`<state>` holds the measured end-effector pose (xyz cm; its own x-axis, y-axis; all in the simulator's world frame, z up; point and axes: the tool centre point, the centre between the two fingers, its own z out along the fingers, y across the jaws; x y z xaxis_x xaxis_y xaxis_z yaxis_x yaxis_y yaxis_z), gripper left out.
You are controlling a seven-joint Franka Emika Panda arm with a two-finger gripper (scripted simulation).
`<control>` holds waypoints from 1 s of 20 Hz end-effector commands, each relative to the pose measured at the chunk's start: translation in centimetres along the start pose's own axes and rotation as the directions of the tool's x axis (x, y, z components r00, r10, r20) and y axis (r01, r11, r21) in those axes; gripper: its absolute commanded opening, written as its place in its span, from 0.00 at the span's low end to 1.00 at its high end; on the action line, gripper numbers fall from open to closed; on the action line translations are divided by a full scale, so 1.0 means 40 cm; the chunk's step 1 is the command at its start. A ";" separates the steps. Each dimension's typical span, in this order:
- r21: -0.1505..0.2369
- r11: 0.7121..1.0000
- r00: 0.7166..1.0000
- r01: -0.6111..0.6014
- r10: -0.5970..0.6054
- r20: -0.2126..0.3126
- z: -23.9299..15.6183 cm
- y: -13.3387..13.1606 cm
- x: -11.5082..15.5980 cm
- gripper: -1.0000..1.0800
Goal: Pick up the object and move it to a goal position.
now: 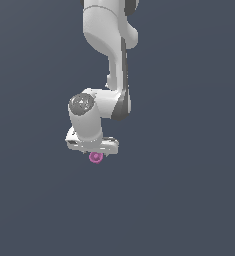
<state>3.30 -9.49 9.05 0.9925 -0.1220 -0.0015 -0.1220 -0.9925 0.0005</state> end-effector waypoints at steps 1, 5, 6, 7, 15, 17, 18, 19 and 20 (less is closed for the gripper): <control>0.000 1.000 1.000 0.000 0.000 -0.001 0.000 -0.001 0.001 0.96; 0.000 1.000 1.000 0.000 0.000 -0.001 0.025 -0.001 0.000 0.96; 0.000 1.000 1.000 0.000 0.000 -0.001 0.036 -0.001 0.000 0.96; 0.000 1.000 1.000 0.000 0.000 -0.001 0.049 -0.001 0.000 0.96; 0.000 1.000 1.000 0.000 0.000 -0.001 0.127 0.000 0.001 0.96; 0.000 1.000 1.000 0.000 0.000 -0.001 0.127 0.000 0.002 0.96; 0.000 1.000 1.000 0.000 0.000 -0.001 0.127 0.000 0.002 0.00; 0.000 1.000 1.000 0.000 0.000 -0.001 0.127 0.000 0.002 0.00; 0.000 1.000 1.000 0.000 0.000 -0.001 0.127 0.000 0.002 0.00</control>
<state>3.40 -9.54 4.02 0.9925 -0.1224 0.0001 -0.1224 -0.9925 0.0002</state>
